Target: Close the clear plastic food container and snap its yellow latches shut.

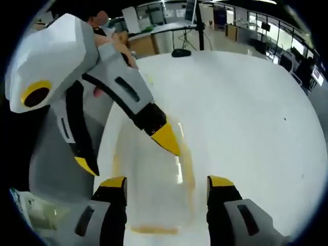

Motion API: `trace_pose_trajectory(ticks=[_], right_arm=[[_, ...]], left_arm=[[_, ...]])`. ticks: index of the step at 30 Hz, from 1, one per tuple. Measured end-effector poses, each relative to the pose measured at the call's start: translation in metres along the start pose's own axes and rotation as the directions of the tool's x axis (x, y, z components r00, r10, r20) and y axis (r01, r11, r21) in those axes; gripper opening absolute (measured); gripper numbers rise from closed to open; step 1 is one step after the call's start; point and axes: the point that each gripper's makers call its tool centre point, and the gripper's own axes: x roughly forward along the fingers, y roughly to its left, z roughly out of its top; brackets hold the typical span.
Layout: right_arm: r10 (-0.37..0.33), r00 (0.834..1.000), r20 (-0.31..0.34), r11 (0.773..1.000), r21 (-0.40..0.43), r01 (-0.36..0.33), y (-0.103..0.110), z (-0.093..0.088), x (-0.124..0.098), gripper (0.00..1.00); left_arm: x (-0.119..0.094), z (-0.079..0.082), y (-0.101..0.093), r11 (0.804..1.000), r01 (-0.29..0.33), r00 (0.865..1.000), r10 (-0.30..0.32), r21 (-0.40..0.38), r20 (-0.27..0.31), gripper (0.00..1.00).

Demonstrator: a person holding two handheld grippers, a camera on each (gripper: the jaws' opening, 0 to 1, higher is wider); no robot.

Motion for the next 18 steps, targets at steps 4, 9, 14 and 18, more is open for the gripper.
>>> trace_pose_trajectory(ticks=[4, 9, 14, 18], right_arm=[[0.0, 1.0, -0.017, 1.0, -0.014, 0.0, 0.003, -0.007, -0.001, 0.67], [-0.015, 1.0, -0.006, 1.0, -0.005, 0.015, 0.005, -0.008, -0.003, 0.73], [0.007, 1.0, -0.007, 1.0, -0.019, -0.007, 0.016, -0.01, -0.004, 0.81], [0.024, 1.0, -0.001, 0.998, -0.049, -0.024, 0.025, -0.008, -0.004, 0.9]], left_arm=[[-0.001, -0.003, 0.001, 1.0, 0.002, 1.0, -0.002, 0.001, -0.015, 0.87], [-0.002, -0.01, -0.001, 1.0, 0.027, 0.999, -0.028, -0.007, -0.032, 0.93], [-0.004, -0.014, 0.0, 0.999, 0.049, 0.998, -0.049, -0.005, -0.041, 0.95], [-0.005, -0.012, 0.0, 0.998, 0.064, 0.998, -0.064, 0.014, -0.02, 0.98]])
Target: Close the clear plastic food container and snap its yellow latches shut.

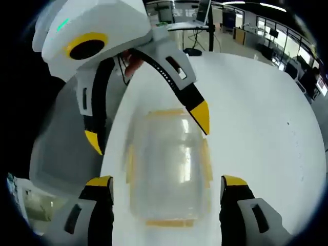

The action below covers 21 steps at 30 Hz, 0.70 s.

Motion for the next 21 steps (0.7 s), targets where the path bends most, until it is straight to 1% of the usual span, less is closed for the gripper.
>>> trace_pose_trajectory(ticks=[2, 4, 7, 9, 13, 15, 19, 21], right_arm=[[0.005, 1.0, -0.003, 1.0, -0.002, -0.005, 0.002, -0.001, 0.001, 0.92], [-0.007, 1.0, -0.015, 1.0, -0.016, 0.006, 0.001, -0.003, 0.002, 0.95], [-0.027, 0.998, -0.054, 0.999, -0.047, 0.025, -0.001, -0.01, 0.003, 0.93], [-0.039, 0.997, -0.061, 0.997, -0.064, 0.035, -0.003, -0.012, 0.003, 0.92], [-0.062, 0.996, -0.068, 0.996, -0.069, 0.057, -0.006, -0.014, 0.002, 0.9], [-0.061, 0.994, -0.089, 0.997, -0.051, 0.057, -0.007, -0.02, 0.003, 0.9], [-0.071, 0.992, -0.108, 0.996, -0.064, 0.065, -0.007, -0.026, 0.005, 0.88], [-0.07, 0.991, -0.114, 0.996, -0.066, 0.063, -0.005, -0.027, 0.007, 0.88]], left_arm=[[-0.001, -0.001, 0.001, 1.0, 0.001, 1.0, -0.001, -0.001, -0.008, 0.99], [-0.002, -0.003, 0.004, 1.0, 0.007, 1.0, -0.007, -0.013, -0.017, 0.99], [-0.002, -0.008, 0.005, 1.0, 0.021, 0.999, -0.021, -0.009, -0.04, 0.99], [-0.002, -0.01, 0.004, 0.999, 0.033, 0.998, -0.033, -0.007, -0.051, 0.99], [-0.001, -0.014, 0.007, 0.999, 0.046, 0.997, -0.046, -0.001, -0.066, 0.99], [0.0, -0.016, 0.009, 0.999, 0.055, 0.996, -0.055, -0.004, -0.074, 0.98], [0.002, -0.019, 0.011, 0.998, 0.065, 0.994, -0.065, -0.005, -0.087, 0.96], [0.004, -0.024, 0.013, 0.998, 0.07, 0.991, -0.069, 0.0, -0.11, 0.96]])
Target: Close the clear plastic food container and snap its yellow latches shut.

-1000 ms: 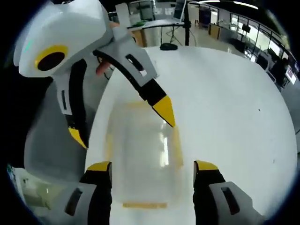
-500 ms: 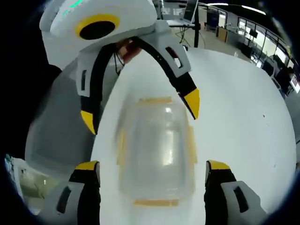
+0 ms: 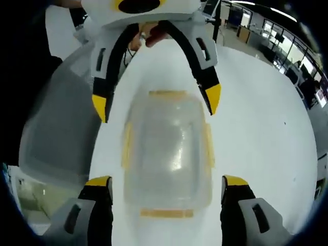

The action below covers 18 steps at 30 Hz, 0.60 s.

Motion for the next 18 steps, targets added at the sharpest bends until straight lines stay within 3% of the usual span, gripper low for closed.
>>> trace_pose_trajectory(ticks=[6, 18], right_arm=[[-0.026, 0.999, -0.031, 1.0, -0.016, 0.025, -0.001, -0.003, 0.007, 0.84], [-0.028, 0.998, -0.054, 1.0, -0.008, 0.028, -0.003, -0.006, 0.014, 0.79]], left_arm=[[0.006, -0.013, 0.002, 1.0, 0.008, 0.998, -0.007, 0.018, -0.057, 0.95], [0.017, -0.017, 0.005, 1.0, -0.01, 0.994, 0.012, 0.023, -0.105, 0.93]])
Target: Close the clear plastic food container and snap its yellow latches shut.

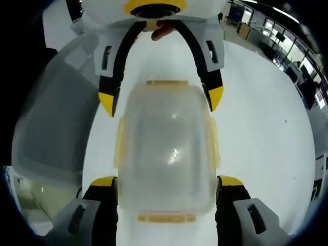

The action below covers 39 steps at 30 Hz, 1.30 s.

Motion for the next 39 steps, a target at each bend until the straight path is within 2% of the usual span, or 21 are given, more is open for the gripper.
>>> trace_pose_trajectory(ticks=[7, 12, 17, 26, 33, 36, 37, 39], right_arm=[[0.008, 1.0, 0.0, 1.0, 0.005, -0.008, 0.002, 0.0, 0.001, 0.79], [0.009, 1.0, -0.002, 1.0, 0.008, -0.009, 0.002, 0.0, 0.001, 0.79], [0.01, 1.0, 0.007, 1.0, 0.013, -0.01, 0.0, -0.001, 0.001, 0.79], [0.009, 0.999, 0.036, 1.0, 0.009, -0.009, 0.002, 0.0, 0.0, 0.79], [0.007, 1.0, 0.022, 1.0, 0.015, -0.007, 0.001, 0.0, 0.001, 0.8], [0.006, 1.0, 0.018, 1.0, 0.019, -0.007, 0.0, 0.0, 0.002, 0.79], [0.006, 1.0, 0.018, 1.0, 0.019, -0.006, 0.0, 0.0, 0.002, 0.8], [0.004, 1.0, 0.02, 1.0, 0.024, -0.004, 0.0, 0.0, 0.002, 0.8]], left_arm=[[0.005, -0.003, 0.001, 1.0, -0.006, 1.0, 0.006, 0.004, -0.023, 0.93], [0.009, -0.009, 0.001, 0.998, -0.024, 0.998, 0.028, 0.065, -0.063, 0.92], [0.008, -0.008, 0.006, 0.998, -0.037, 0.997, 0.041, 0.06, -0.066, 0.89], [0.012, -0.01, 0.006, 0.997, -0.041, 0.995, 0.046, 0.068, -0.086, 0.91], [0.013, -0.011, 0.006, 0.997, -0.038, 0.995, 0.045, 0.07, -0.095, 0.91], [0.014, -0.014, 0.007, 0.992, -0.048, 0.991, 0.062, 0.12, -0.114, 0.92], [0.013, -0.019, 0.009, 0.987, -0.059, 0.987, 0.081, 0.153, -0.142, 0.92], [0.015, -0.017, 0.006, 0.99, -0.053, 0.99, 0.07, 0.133, -0.126, 0.92]])
